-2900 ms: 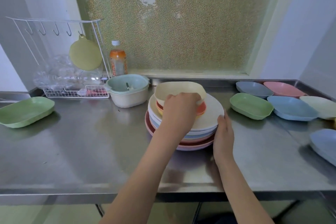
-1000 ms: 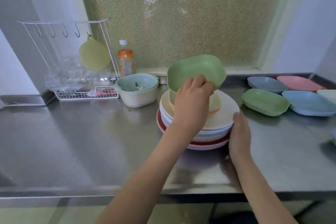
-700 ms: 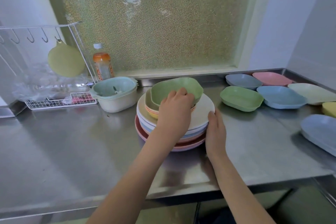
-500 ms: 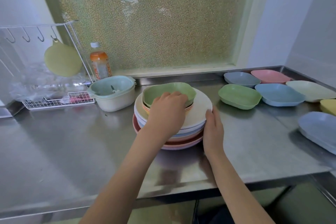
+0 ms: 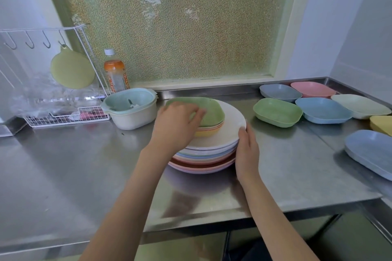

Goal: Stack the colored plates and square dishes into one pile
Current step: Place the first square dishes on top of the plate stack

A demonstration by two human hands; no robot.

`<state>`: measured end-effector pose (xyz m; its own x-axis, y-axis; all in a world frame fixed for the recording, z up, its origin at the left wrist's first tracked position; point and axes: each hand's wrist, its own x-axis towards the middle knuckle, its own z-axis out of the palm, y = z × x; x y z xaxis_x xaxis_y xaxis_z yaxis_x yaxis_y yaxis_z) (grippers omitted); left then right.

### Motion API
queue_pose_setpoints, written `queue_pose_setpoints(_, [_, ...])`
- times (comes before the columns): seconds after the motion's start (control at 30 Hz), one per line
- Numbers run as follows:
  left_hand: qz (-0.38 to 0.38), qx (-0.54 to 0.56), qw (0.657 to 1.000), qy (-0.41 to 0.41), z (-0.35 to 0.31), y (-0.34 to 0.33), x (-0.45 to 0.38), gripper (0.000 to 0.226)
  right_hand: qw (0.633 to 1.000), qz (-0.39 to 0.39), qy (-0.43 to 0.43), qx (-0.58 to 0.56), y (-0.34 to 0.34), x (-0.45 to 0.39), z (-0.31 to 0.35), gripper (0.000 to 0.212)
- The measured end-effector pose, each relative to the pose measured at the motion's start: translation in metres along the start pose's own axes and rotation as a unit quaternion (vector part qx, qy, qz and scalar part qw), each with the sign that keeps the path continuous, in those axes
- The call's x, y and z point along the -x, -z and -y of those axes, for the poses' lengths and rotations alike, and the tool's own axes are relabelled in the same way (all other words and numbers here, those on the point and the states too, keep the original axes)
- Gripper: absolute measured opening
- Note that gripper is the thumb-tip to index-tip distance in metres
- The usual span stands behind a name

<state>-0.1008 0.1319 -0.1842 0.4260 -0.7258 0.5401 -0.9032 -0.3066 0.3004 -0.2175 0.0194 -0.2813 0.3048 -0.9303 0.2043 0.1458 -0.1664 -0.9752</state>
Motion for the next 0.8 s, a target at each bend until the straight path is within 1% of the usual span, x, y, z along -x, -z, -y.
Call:
queue_pose_setpoints(0.03, [-0.06, 0.046, 0.997, 0.032, 0.006, -0.001, 0.001, 0.034, 1.0, 0.0, 0.001, -0.001, 0.0, 0.0, 0.0, 0.042])
queue_pose_setpoints(0.07, [-0.095, 0.112, 0.986, 0.081, 0.013, -0.003, 0.002, 0.032, 1.0, 0.0, 0.0, -0.002, 0.0, 0.001, 0.001, 0.041])
queue_pose_setpoints(0.1, [-0.106, 0.18, 0.969, 0.128, 0.02, -0.006, 0.002, 0.031, 1.0, -0.001, -0.001, -0.003, -0.001, 0.001, 0.001, 0.041])
queue_pose_setpoints(0.13, [-0.095, 0.229, 0.955, 0.161, 0.028, -0.01, 0.003, 0.03, 1.0, -0.003, -0.002, -0.005, -0.001, 0.001, 0.001, 0.041])
queue_pose_setpoints(0.17, [-0.073, 0.247, 0.951, 0.171, 0.034, -0.015, 0.003, 0.03, 1.0, -0.004, -0.002, -0.005, -0.001, 0.001, 0.001, 0.041])
queue_pose_setpoints(0.23, [-0.051, 0.245, 0.955, 0.159, 0.043, -0.025, 0.004, 0.03, 1.0, -0.002, 0.0, -0.004, 0.0, 0.001, 0.001, 0.042])
queue_pose_setpoints(0.3, [-0.065, 0.266, 0.951, 0.145, 0.046, -0.03, 0.005, 0.032, 1.0, 0.0, -0.002, -0.004, -0.001, 0.0, 0.001, 0.042])
queue_pose_setpoints(0.37, [-0.101, 0.331, 0.923, 0.169, 0.049, -0.03, 0.006, 0.04, 1.0, -0.008, -0.016, -0.01, -0.001, -0.003, 0.0, 0.043])
queue_pose_setpoints(0.43, [-0.139, 0.385, 0.885, 0.224, 0.058, -0.029, 0.004, 0.043, 0.997, -0.054, -0.046, -0.03, 0.003, -0.011, 0.002, 0.044])
queue_pose_setpoints(0.47, [-0.14, 0.394, 0.873, 0.253, 0.065, -0.029, 0.002, 0.041, 0.995, -0.086, -0.048, -0.033, 0.007, -0.018, 0.004, 0.044])
queue_pose_setpoints(0.5, [-0.127, 0.413, 0.859, 0.276, 0.073, -0.03, 0.0, 0.037, 0.993, -0.113, -0.032, -0.017, 0.013, -0.026, 0.007, 0.043])
queue_pose_setpoints(0.57, [-0.07, 0.492, 0.81, 0.31, 0.08, -0.033, -0.002, 0.032, 0.987, -0.135, 0.021, 0.078, 0.028, -0.047, 0.012, 0.043])
queue_pose_setpoints(0.6, [-0.051, 0.522, 0.79, 0.317, 0.081, -0.038, -0.002, 0.036, 0.977, -0.136, 0.044, 0.158, 0.036, -0.059, 0.013, 0.044])
queue_pose_setpoints(0.67, [-0.044, 0.554, 0.766, 0.324, 0.082, -0.049, 0.003, 0.048, 0.93, -0.127, 0.061, 0.338, 0.046, -0.084, 0.011, 0.047])
queue_pose_setpoints(0.7, [-0.046, 0.571, 0.752, 0.325, 0.08, -0.051, 0.006, 0.052, 0.903, -0.114, 0.047, 0.412, 0.049, -0.094, 0.008, 0.048])
queue_pose_setpoints(0.73, [-0.046, 0.585, 0.742, 0.323, 0.08, -0.054, 0.006, 0.053, 0.879, -0.094, 0.023, 0.467, 0.051, -0.101, 0.005, 0.047])
queue_pose_setpoints(0.8, [-0.044, 0.595, 0.739, 0.313, 0.083, -0.058, 0.006, 0.053, 0.844, -0.052, -0.008, 0.534, 0.053, -0.107, -0.006, 0.041])
